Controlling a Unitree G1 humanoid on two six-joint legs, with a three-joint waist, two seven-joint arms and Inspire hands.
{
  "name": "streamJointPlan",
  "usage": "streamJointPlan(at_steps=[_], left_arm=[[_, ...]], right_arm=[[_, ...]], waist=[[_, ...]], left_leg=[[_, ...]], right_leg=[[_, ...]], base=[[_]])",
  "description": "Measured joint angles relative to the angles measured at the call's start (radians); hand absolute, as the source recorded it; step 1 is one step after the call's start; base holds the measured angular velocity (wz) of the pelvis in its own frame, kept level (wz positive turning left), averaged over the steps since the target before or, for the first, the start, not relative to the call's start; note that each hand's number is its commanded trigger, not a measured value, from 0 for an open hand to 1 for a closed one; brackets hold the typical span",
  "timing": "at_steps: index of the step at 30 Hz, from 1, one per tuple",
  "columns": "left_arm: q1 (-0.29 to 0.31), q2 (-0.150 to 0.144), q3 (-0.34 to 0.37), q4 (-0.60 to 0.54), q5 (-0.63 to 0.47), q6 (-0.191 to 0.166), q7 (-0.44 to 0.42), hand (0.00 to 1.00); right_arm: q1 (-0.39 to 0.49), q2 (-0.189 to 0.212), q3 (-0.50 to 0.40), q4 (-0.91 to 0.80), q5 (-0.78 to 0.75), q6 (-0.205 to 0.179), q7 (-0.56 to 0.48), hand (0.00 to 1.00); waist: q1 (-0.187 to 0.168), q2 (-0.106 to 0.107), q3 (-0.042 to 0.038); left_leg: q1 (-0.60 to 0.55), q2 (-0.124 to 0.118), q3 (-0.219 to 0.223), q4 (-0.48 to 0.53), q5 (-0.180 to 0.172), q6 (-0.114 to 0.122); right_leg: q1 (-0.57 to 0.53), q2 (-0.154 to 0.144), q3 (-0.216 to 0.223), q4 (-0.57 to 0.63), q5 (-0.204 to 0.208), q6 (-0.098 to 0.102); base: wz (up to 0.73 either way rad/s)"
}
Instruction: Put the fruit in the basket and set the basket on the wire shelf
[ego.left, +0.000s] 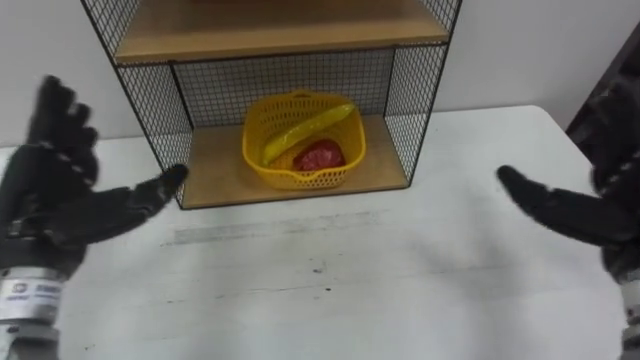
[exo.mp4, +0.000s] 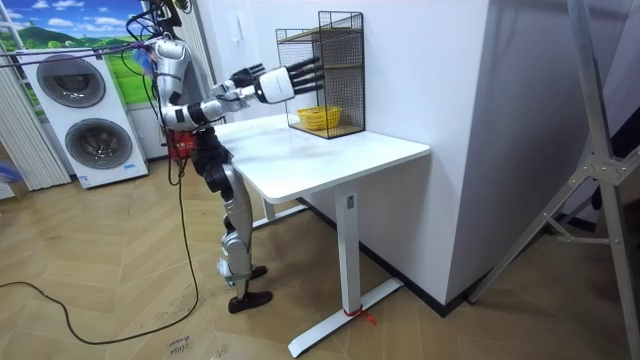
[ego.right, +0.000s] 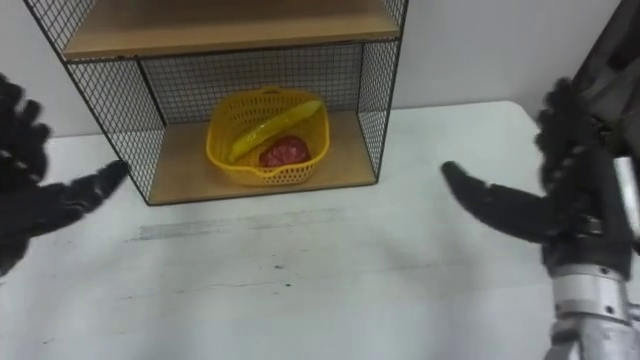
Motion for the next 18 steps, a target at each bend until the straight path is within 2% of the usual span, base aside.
streamJointPlan(at_steps=[2, 3, 4, 5, 6, 7, 8, 9, 10, 11, 12, 13, 14, 15, 16, 18], left_arm=[[-0.003, 0.02, 0.126, -0.009, 0.01, -0.01, 0.095, 0.0], [-0.003, 0.028, 0.157, -0.017, 0.01, -0.01, 0.124, 0.0], [-0.003, 0.041, 0.223, -0.04, 0.01, -0.013, 0.175, 0.0], [-0.005, 0.058, 0.284, -0.062, 0.011, -0.034, 0.231, 0.0], [-0.01, 0.07, 0.312, -0.063, 0.012, -0.052, 0.259, 0.0], [-0.015, 0.098, 0.37, -0.06, 0.017, -0.079, 0.318, 0.0], [-0.015, 0.13, 0.432, -0.056, 0.018, -0.088, 0.383, 0.0], [-0.015, 0.148, 0.461, -0.052, 0.018, -0.092, 0.415, 0.0], [-0.016, 0.189, 0.519, -0.039, 0.026, -0.101, 0.479, 0.0], [-0.013, 0.229, 0.578, -0.008, 0.05, -0.118, 0.535, 0.0], [-0.011, 0.252, 0.605, 0.01, 0.052, -0.126, 0.563, 0.0], [-0.004, 0.297, 0.651, 0.051, 0.049, -0.135, 0.622, 0.0], [0.017, 0.332, 0.698, 0.097, 0.05, -0.144, 0.677, 0.0], [0.026, 0.344, 0.719, 0.126, 0.05, -0.151, 0.701, 0.0], [0.047, 0.365, 0.757, 0.195, 0.053, -0.169, 0.747, 0.0], [0.077, 0.376, 0.792, 0.303, 0.047, -0.173, 0.818, 0.0]], right_arm=[[0.002, -0.006, -0.07, -0.023, -0.022, -0.013, -0.092, 0.0], [0.002, -0.011, -0.093, -0.023, -0.03, -0.019, -0.118, 0.0], [0.002, -0.028, -0.147, -0.028, -0.047, -0.02, -0.158, 0.0], [-0.001, -0.051, -0.202, -0.036, -0.055, -0.022, -0.209, 0.0], [-0.002, -0.065, -0.229, -0.037, -0.055, -0.028, -0.235, 0.0], [-0.003, -0.104, -0.275, -0.038, -0.054, -0.037, -0.285, 0.0], [-0.003, -0.148, -0.327, -0.037, -0.055, -0.046, -0.333, 0.0], [-0.003, -0.166, -0.354, -0.037, -0.061, -0.05, -0.357, 0.0], [-0.003, -0.194, -0.408, -0.03, -0.092, -0.065, -0.411, 0.0], [-0.002, -0.229, -0.465, -0.007, -0.105, -0.087, -0.458, 0.0], [-0.001, -0.252, -0.494, 0.012, -0.103, -0.098, -0.479, 0.0], [0.004, -0.288, -0.553, 0.044, -0.102, -0.104, -0.522, 0.0], [0.01, -0.306, -0.604, 0.057, -0.099, -0.108, -0.572, 0.0], [0.013, -0.311, -0.629, 0.069, -0.099, -0.117, -0.595, 0.0], [0.021, -0.328, -0.671, 0.124, -0.094, -0.146, -0.638, 0.0], [0.023, -0.347, -0.723, 0.217, -0.053, -0.15, -0.704, 0.0]], waist=[[0.003, 0.006, -0.0017], [0.003, 0.006, -0.0016], [0.007, 0.004, -0.0005], [0.01, 0.0, 0.0022], [0.009, -0.001, 0.0021], [0.017, 0.001, 0.0002], [0.016, 0.001, 0.0003], [0.019, -0.004, 0.0033], [0.021, -0.001, 0.0011], [0.023, -0.006, 0.0034], [0.023, -0.006, 0.0038], [0.021, -0.003, 0.0007], [0.025, -0.004, -0.0024], [0.023, -0.004, -0.0021], [0.022, -0.003, -0.0024], [0.022, -0.003, -0.0038]], left_leg=[[-0.001, 0.0, 0.0, -0.001, -0.003, -0.004], [0.0, 0.0, 0.0, -0.001, -0.003, -0.005], [0.0, 0.0, 0.001, -0.002, -0.003, -0.005], [0.0, 0.0, 0.002, -0.002, -0.003, -0.005], [0.0, -0.001, 0.002, -0.001, -0.003, -0.005], [-0.002, -0.001, 0.001, 0.0, -0.003, -0.005], [-0.002, -0.001, 0.001, 0.001, -0.004, -0.005], [-0.003, -0.002, 0.0, 0.001, -0.004, -0.005], [-0.004, -0.002, -0.001, 0.002, -0.005, -0.006], [-0.007, -0.002, -0.002, 0.004, -0.006, -0.007], [-0.009, -0.003, -0.003, 0.008, -0.007, -0.007], [-0.016, -0.005, -0.01, 0.016, -0.011, -0.008], [-0.021, -0.006, -0.013, 0.022, -0.013, -0.009], [-0.025, -0.006, -0.013, 0.025, -0.015, -0.009], [-0.029, -0.006, -0.014, 0.028, -0.016, -0.01], [-0.044, -0.007, -0.017, 0.035, -0.018, -0.011]], right_leg=[[-0.002, 0.0, -0.002, -0.002, -0.003, 0.005], [-0.003, -0.001, -0.003, -0.002, -0.003, 0.005], [-0.006, -0.001, -0.003, 0.001, -0.004, 0.005], [-0.01, -0.002, -0.003, 0.01, -0.01, 0.007], [-0.013, -0.003, -0.003, 0.015, -0.013, 0.008], [-0.013, -0.003, -0.005, 0.015, -0.013, 0.008], [-0.013, -0.004, -0.003, 0.015, -0.014, 0.008], [-0.013, -0.003, -0.003, 0.016, -0.014, 0.008], [-0.014, -0.004, -0.004, 0.018, -0.016, 0.008], [-0.022, -0.004, -0.005, 0.028, -0.021, 0.006], [-0.023, -0.005, -0.006, 0.033, -0.024, 0.006], [-0.028, -0.008, -0.008, 0.041, -0.032, 0.007], [-0.036, -0.013, -0.018, 0.056, -0.04, 0.007], [-0.037, -0.014, -0.021, 0.06, -0.043, 0.006], [-0.04, -0.015, -0.024, 0.063, -0.047, 0.005], [-0.059, -0.018, -0.031, 0.078, -0.057, -0.001]], base=[[-0.05], [-0.04], [0.0], [0.0], [0.0], [0.0], [0.0], [0.0], [0.03], [0.04], [0.08], [0.12], [0.12], [0.09], [0.06], [0.08]])
